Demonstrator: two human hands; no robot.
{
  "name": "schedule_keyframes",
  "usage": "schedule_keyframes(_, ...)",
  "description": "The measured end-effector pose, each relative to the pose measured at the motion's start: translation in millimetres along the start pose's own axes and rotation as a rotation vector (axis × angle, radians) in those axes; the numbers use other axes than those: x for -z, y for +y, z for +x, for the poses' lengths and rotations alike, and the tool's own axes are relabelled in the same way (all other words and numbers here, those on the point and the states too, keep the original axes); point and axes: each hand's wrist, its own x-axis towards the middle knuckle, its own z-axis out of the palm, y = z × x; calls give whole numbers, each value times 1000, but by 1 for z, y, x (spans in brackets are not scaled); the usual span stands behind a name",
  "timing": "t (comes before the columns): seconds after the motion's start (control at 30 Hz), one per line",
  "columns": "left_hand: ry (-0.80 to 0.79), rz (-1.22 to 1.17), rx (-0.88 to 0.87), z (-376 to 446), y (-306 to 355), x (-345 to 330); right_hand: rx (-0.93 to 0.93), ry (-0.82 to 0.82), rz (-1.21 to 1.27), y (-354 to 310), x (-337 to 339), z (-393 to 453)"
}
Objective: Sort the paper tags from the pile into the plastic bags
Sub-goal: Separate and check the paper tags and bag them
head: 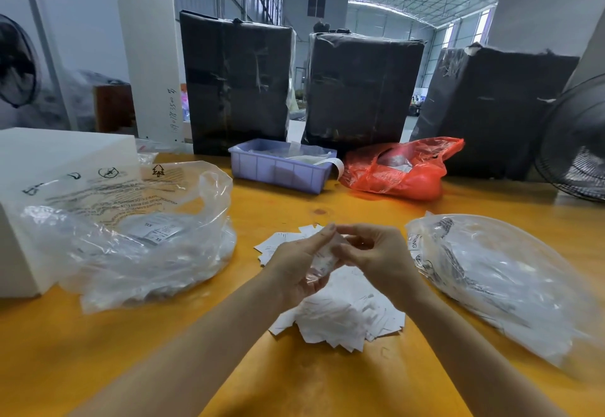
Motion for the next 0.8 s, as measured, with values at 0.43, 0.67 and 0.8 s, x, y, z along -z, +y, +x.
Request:
schedule_keyframes(0.43, 104, 190, -204, 7, 6, 10, -151, -54, 80, -2, 9, 3)
schedule_keyframes(0.67, -23, 275, -93, 6, 13, 16, -309, 23, 209, 0, 14, 4)
schedule_keyframes(0.8, -73, 365, -70, 5, 21, 24, -374, 41, 377, -4, 12, 4)
